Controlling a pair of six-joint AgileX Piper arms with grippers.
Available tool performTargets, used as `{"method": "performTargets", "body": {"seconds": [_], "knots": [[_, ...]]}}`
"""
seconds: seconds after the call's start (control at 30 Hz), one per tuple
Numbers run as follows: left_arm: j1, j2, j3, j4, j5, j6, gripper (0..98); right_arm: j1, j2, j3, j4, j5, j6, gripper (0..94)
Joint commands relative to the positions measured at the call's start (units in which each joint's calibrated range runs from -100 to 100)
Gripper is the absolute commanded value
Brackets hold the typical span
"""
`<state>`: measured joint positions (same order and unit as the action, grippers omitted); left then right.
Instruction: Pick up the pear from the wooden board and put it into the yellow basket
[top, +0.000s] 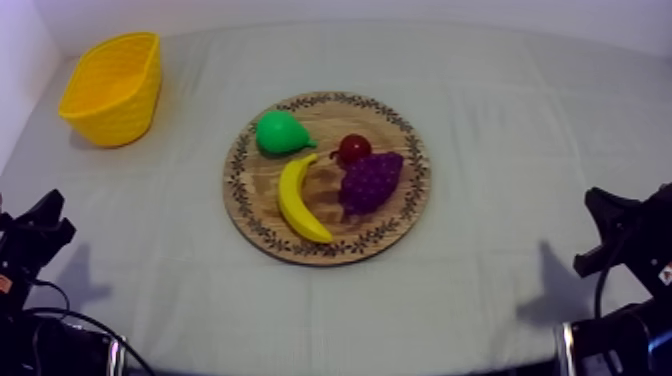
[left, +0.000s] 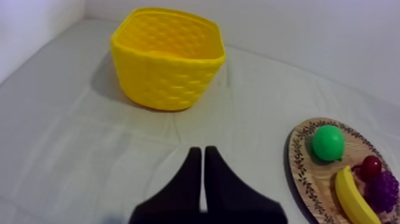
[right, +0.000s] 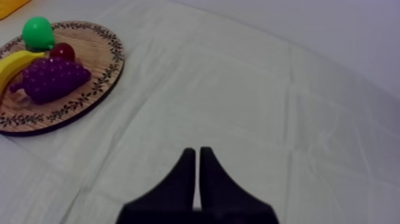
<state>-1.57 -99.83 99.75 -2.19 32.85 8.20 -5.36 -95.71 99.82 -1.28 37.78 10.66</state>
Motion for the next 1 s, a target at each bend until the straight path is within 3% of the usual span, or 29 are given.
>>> {"method": "performTargets", "body": {"seconds": [0.0,0.57,0.67,0.77,0.97], "knots": [[0.02,0.01,0.03,-0.03,-0.03,0.03,0.0,0.00,-0.04,-0.05,-0.01,0.04,0.06,0.4],[0.04,0.01,0.03,-0.03,-0.03,0.10,0.0,0.00,-0.04,-0.05,-0.01,0.04,0.04,0.4],[0.48,0.01,-0.13,0.11,0.70,-2.34,0.0,0.00,-0.04,-0.05,-0.01,0.04,0.06,0.4],[1.97,0.01,-0.55,0.30,2.17,-4.78,0.0,0.00,-0.04,-0.05,-0.01,0.04,0.06,0.4],[8.74,-0.15,-1.01,0.45,3.15,-5.04,0.0,0.00,-0.04,-0.05,-0.01,0.04,0.05,0.4]]}}
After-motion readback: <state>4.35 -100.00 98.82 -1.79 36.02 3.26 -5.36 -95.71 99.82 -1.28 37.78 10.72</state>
